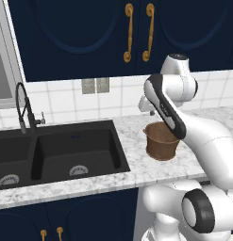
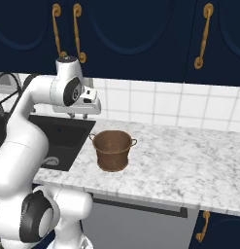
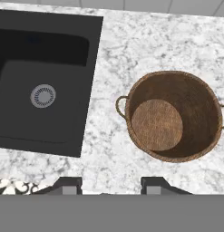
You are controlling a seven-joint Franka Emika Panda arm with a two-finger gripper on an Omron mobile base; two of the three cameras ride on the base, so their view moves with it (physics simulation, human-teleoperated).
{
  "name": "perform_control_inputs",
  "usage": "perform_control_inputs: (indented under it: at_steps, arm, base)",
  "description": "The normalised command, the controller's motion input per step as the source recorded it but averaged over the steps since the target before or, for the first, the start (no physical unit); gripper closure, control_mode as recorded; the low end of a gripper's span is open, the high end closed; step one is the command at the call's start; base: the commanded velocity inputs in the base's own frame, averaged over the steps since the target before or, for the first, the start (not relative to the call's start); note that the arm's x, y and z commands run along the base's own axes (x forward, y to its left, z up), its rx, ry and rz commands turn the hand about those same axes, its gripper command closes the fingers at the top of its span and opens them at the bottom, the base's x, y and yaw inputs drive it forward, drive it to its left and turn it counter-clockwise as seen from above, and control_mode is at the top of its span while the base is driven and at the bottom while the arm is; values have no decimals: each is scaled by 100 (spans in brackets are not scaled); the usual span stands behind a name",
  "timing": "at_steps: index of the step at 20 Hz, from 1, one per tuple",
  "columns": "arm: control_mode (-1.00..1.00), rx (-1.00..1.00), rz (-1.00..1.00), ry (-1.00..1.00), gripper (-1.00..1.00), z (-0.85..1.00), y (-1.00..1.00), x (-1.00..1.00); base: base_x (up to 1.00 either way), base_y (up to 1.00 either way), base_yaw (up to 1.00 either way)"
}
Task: Open the cabinet, pick up the bread from the cabinet and place it in the basket. Then move the basket to the dining counter.
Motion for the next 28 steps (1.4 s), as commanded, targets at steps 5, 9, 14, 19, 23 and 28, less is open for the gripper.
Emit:
perform_control_inputs:
  at_steps: [5, 9, 14, 19, 23, 28]
  arm:
    - [-100, 3, -2, -6, -100, 4, -5, -8]
    - [-100, -2, -2, -30, -100, 40, -1, -32]
    - [-100, -2, -14, -34, -100, 93, -1, -32]
    - [-100, 0, -23, -31, -100, 100, -1, -13]
    - [-100, -3, -15, -40, -100, 100, 21, 0]
    - [-100, 0, -4, -22, -100, 100, 4, 2]
  base:
    - [0, 0, 0]
    - [0, 0, 0]
    - [0, 0, 0]
    - [0, 0, 0]
    - [0, 0, 0]
    - [0, 0, 0]
